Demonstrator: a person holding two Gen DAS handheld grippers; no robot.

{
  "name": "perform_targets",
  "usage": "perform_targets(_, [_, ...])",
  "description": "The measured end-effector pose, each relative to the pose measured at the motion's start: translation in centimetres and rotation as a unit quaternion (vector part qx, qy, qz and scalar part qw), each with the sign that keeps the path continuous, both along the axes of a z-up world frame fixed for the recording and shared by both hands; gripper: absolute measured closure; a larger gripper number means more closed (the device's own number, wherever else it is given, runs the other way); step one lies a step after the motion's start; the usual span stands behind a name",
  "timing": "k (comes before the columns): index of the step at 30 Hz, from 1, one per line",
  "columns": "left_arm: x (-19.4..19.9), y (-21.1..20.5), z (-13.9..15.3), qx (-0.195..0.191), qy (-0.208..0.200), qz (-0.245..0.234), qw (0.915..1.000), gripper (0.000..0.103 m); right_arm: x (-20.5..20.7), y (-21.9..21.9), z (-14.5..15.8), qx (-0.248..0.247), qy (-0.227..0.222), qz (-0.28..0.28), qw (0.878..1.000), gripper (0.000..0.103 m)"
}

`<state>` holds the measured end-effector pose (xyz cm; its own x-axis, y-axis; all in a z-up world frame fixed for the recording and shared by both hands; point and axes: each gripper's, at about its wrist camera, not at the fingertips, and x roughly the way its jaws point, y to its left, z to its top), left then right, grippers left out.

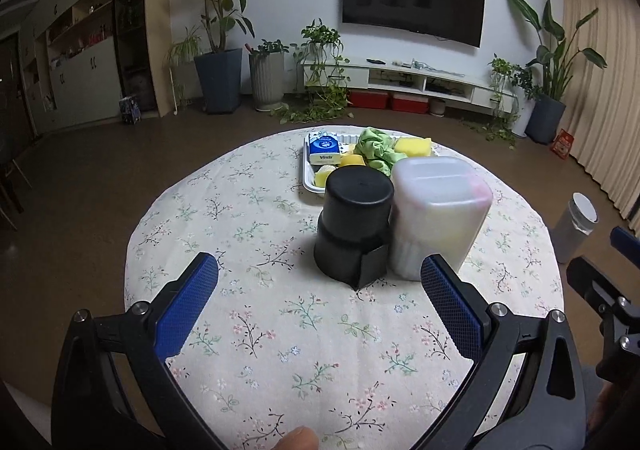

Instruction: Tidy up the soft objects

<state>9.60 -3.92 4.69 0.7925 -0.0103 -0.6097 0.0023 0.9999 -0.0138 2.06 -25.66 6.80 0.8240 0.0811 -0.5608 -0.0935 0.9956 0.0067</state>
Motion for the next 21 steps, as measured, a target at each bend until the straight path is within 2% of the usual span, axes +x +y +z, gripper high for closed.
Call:
perform_targets(6, [-0.8,-0.6,0.3,0.008,-0.002,0.006,0.9999,0.0,-0.6,0.4,0.5,-0.011,-0.01,-0.008,1.0,0.0])
perform_targets(11, [-0.8,-0.5,0.5,-0.015,-0.004,0.002,0.9999,0.0,-1.0,0.1,0.6,-0.006,-0.01,-0.019,1.0,0.0])
perform_targets(21, [-0.9,-1.2,0.2,-0.015,-0.004,0.004,0.9999,0.0,-1.2,0.2,0.3,-0.006,-0.003,-0.024,1.0,0.0])
